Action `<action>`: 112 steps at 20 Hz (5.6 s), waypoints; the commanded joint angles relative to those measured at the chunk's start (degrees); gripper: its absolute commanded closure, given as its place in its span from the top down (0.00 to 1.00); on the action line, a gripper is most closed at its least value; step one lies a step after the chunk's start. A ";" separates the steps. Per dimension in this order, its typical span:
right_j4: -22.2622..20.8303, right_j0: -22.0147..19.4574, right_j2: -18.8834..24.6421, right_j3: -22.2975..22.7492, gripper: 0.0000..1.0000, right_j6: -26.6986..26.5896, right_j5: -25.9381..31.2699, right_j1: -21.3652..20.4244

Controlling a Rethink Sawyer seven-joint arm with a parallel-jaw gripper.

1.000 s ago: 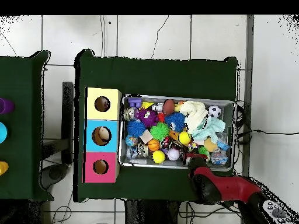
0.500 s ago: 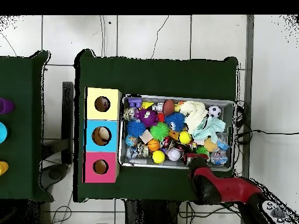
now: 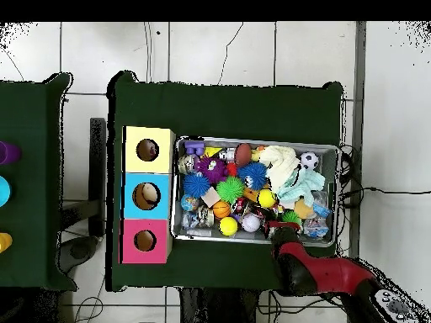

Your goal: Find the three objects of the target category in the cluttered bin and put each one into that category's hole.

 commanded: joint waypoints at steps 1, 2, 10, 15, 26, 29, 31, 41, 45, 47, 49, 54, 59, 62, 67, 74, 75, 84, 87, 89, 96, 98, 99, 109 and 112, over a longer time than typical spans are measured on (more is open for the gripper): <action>5.85 4.49 -1.09 -3.83 0.00 8.18 -5.03 1.04; 6.30 4.97 -1.42 -3.43 0.00 8.27 -4.74 0.67; 9.51 10.00 -4.12 -1.03 0.00 8.48 -1.15 -2.75; 10.92 12.00 -4.94 -0.09 0.00 8.72 1.36 -4.33; 14.91 17.38 -8.45 1.47 0.00 9.40 3.44 -6.21; 15.91 18.22 -8.49 2.27 0.00 9.46 5.52 -7.51; 16.86 19.08 -8.77 2.99 0.00 9.75 6.53 -8.41; 22.65 24.17 -11.29 6.06 0.00 11.06 7.94 -11.09; 25.19 26.52 -12.45 6.93 0.00 11.14 9.45 -12.31; 26.40 27.69 -13.13 7.25 0.00 11.32 9.69 -12.67; 27.54 28.77 -13.74 7.78 0.00 11.60 9.33 -12.96; 29.41 28.79 -12.68 9.52 0.00 11.78 9.72 -13.71; 31.92 30.68 -13.45 10.27 0.00 11.78 9.93 -13.97; 33.17 31.82 -14.03 10.72 0.00 11.84 9.48 -13.84; 34.91 32.99 -14.61 11.03 0.00 11.61 10.30 -14.17; 39.16 37.88 -17.38 11.72 0.00 11.01 13.37 -15.93; 39.47 38.83 -17.89 11.74 0.00 10.70 13.82 -16.53; 42.62 44.14 -19.91 13.51 0.00 11.08 16.31 -20.47; 43.27 44.08 -19.16 13.86 0.00 11.31 16.49 -20.53; 43.66 44.05 -18.81 14.24 0.00 11.56 16.26 -20.65; 46.44 45.44 -18.44 13.80 0.00 11.59 18.77 -22.12; 47.87 47.21 -19.35 12.64 0.00 11.37 20.71 -22.23; 48.89 48.64 -20.12 11.67 0.00 11.35 22.31 -22.28; 55.87 59.44 -25.11 4.70 0.00 12.48 26.90 -17.08; 57.31 62.13 -26.75 3.84 0.00 12.84 27.27 -16.03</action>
